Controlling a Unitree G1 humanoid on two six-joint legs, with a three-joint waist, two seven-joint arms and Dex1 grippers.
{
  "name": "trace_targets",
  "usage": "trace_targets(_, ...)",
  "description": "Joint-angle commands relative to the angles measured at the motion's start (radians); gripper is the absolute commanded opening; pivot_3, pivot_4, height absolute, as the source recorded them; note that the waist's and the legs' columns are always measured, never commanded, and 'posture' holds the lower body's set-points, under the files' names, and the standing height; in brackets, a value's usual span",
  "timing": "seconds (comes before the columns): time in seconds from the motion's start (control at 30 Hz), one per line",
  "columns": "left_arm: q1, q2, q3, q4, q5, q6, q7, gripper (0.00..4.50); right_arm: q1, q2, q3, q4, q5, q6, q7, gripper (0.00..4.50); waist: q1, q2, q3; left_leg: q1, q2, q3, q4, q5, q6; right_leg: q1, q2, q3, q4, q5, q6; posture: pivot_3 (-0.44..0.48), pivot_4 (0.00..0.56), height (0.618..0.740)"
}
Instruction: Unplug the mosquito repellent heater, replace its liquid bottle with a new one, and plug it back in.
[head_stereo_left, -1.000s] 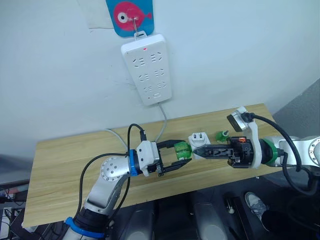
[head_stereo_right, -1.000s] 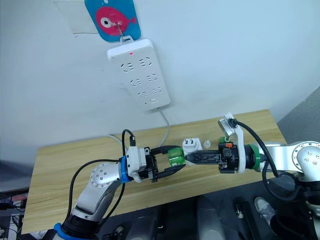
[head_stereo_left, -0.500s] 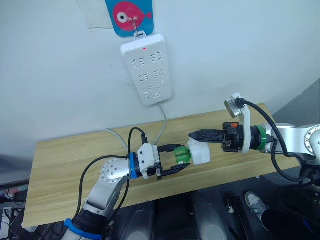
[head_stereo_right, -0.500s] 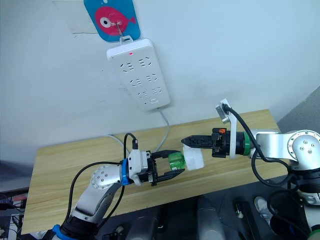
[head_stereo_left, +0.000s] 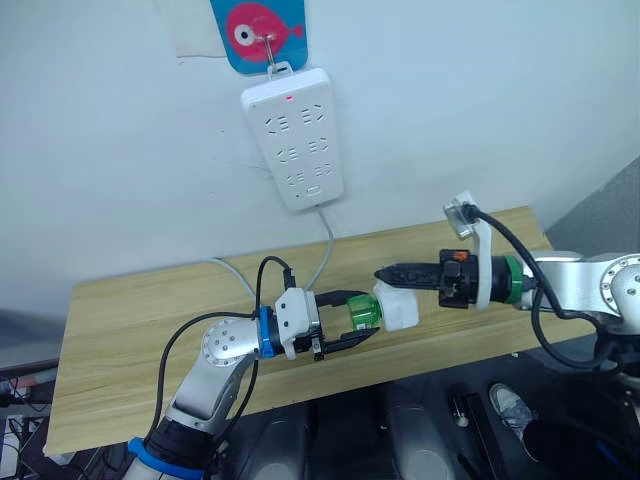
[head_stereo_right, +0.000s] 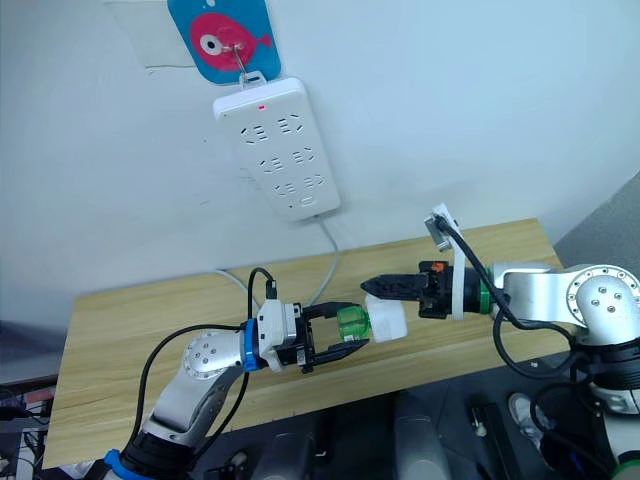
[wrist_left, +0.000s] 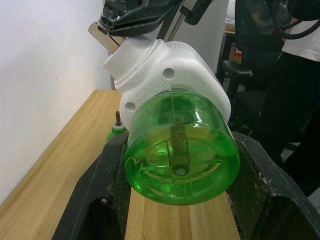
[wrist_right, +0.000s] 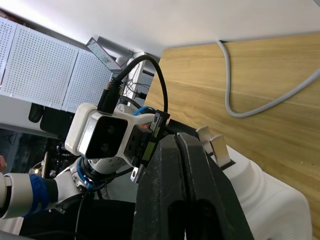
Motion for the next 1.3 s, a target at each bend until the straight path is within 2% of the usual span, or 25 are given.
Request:
trace_targets(0.03,-0.013,-0.013,-0.005,-0.067,-0.038,-0.034,-0.025,2.25,0.019,-0.029,-0.024,-0.006,0.026,-0.004,-0.009,0.05,0.0,0.0,0.0,0.0,0.0,0.0,0.0,0.0,0.0,0.0,0.0,0.0,0.0,0.0,0.0,-0.126,0.322,0.74)
trace_targets(0.27,-0.016,-0.021,0.014,-0.047,-0.043,-0.005,0.0,2.25,0.037,-0.171,-0.103,-0.019,0.089,0.105,0.282,0.05,0.0,0.0,0.0,0.0,0.0,0.0,0.0,0.0,0.0,0.0,0.0,-0.001,0.0,0.0,0.0,-0.133,0.318,0.74)
trace_targets(0.3,-0.019,-0.023,0.017,-0.042,-0.046,-0.001,0.005,2.25,0.04,-0.188,-0.109,-0.017,0.089,0.107,0.297,0.2,0.0,0.0,0.0,0.0,0.0,0.0,0.0,0.0,0.0,0.0,0.0,-0.001,0.0,0.0,0.0,-0.136,0.315,0.74)
trace_targets(0.37,-0.026,-0.026,0.024,-0.037,-0.051,0.007,0.012,2.25,0.053,-0.232,-0.128,-0.011,0.089,0.12,0.34,0.6,-0.001,0.0,0.0,0.0,0.0,0.0,0.0,0.0,0.0,0.0,0.0,0.0,0.0,0.0,0.0,-0.136,0.315,0.74)
trace_targets(0.47,-0.032,-0.03,0.03,-0.033,-0.055,0.014,0.01,2.25,0.071,-0.281,-0.147,-0.001,0.089,0.131,0.395,1.58,-0.001,0.0,0.0,0.0,0.0,0.0,0.001,0.0,0.0,0.0,0.0,0.0,0.0,0.0,0.0,-0.142,0.307,0.74)
trace_targets(0.5,-0.033,-0.033,0.033,-0.037,-0.062,0.016,0.009,2.25,0.086,-0.3,-0.157,0.008,0.087,0.121,0.373,1.9,-0.001,0.0,0.0,0.0,0.0,0.0,0.001,0.0,0.0,0.0,0.0,0.0,0.0,0.0,0.0,-0.142,0.307,0.74)
trace_targets(0.63,-0.042,-0.033,0.034,-0.068,-0.102,0.045,0.0,2.25,0.166,-0.309,-0.214,0.065,-0.053,0.08,0.334,3.11,0.001,0.0,0.0,0.0,0.0,0.0,0.001,0.0,0.0,0.0,0.0,-0.001,0.0,0.0,0.0,-0.145,0.296,0.74)
trace_targets(0.77,-0.062,-0.036,0.035,-0.09,-0.121,0.079,0.011,2.25,0.201,-0.294,-0.242,0.059,-0.172,0.082,0.415,4.47,0.001,0.0,-0.001,-0.001,0.0,0.001,0.003,0.0,0.0,0.0,0.0,0.0,0.001,0.0,0.001,-0.144,0.298,0.74)
trace_targets(0.83,-0.072,-0.038,0.034,-0.102,-0.133,0.104,0.016,2.25,0.204,-0.283,-0.246,0.053,-0.197,0.092,0.458,4.47,-0.001,0.0,-0.001,-0.001,0.0,0.001,0.003,0.0,0.0,0.0,0.0,0.0,0.001,0.0,0.001,-0.146,0.298,0.74)
trace_targets(1.03,-0.08,-0.031,0.035,-0.128,-0.177,0.198,0.024,2.25,0.166,-0.224,-0.24,0.054,-0.144,0.098,0.445,4.47,-0.001,0.0,-0.001,-0.001,0.0,0.001,0.004,0.0,0.0,0.0,0.001,0.0,0.001,0.001,0.001,-0.144,0.299,0.74)
trace_targets(1.3,-0.059,-0.028,0.024,-0.166,-0.21,0.253,0.012,2.25,0.14,-0.202,-0.216,0.043,-0.094,0.125,0.44,4.47,0.0,0.0,-0.001,-0.004,0.0,0.0,0.01,-0.001,0.001,0.0,0.0,-0.001,0.001,0.001,0.002,-0.142,0.303,0.74)
